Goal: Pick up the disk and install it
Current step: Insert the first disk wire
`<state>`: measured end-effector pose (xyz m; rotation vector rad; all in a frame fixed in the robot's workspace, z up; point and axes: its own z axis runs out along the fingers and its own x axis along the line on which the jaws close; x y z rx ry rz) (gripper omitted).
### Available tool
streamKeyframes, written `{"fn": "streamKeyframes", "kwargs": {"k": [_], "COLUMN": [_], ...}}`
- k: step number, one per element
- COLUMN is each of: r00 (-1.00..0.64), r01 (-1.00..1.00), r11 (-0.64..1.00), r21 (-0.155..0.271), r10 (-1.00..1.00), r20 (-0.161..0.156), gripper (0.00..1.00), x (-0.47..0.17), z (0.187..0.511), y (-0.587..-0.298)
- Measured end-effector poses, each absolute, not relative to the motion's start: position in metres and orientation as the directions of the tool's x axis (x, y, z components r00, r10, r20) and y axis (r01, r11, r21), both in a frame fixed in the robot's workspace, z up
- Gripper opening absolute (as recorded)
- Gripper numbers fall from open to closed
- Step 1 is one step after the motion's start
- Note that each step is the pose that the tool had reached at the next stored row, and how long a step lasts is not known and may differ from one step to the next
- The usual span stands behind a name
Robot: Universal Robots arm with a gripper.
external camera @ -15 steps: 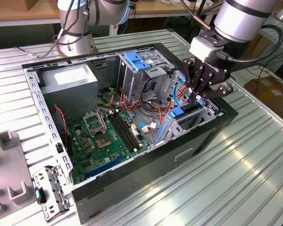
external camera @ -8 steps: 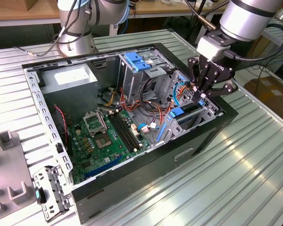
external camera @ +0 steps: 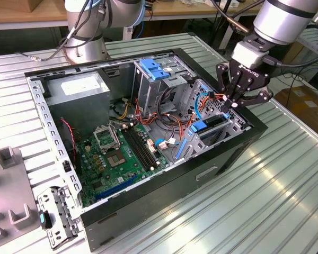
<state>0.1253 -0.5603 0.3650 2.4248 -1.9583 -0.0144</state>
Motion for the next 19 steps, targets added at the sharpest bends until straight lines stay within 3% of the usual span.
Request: {"fn": "streamKeyframes", "kwargs": {"k": [11,19], "r00": [0.247,0.373], "r01": [-0.968,-0.926], "r11": [-0.248,-0.374], "r21": [-0.040,-0.051], "r10": [-0.969,-0.927], "r20": [0.022,0.026], "gripper": [0.11,0.11], "x": [0.1282,0.1321], "z": [0.3700,0.3703], "y": [-0.5595,-0.5576]}}
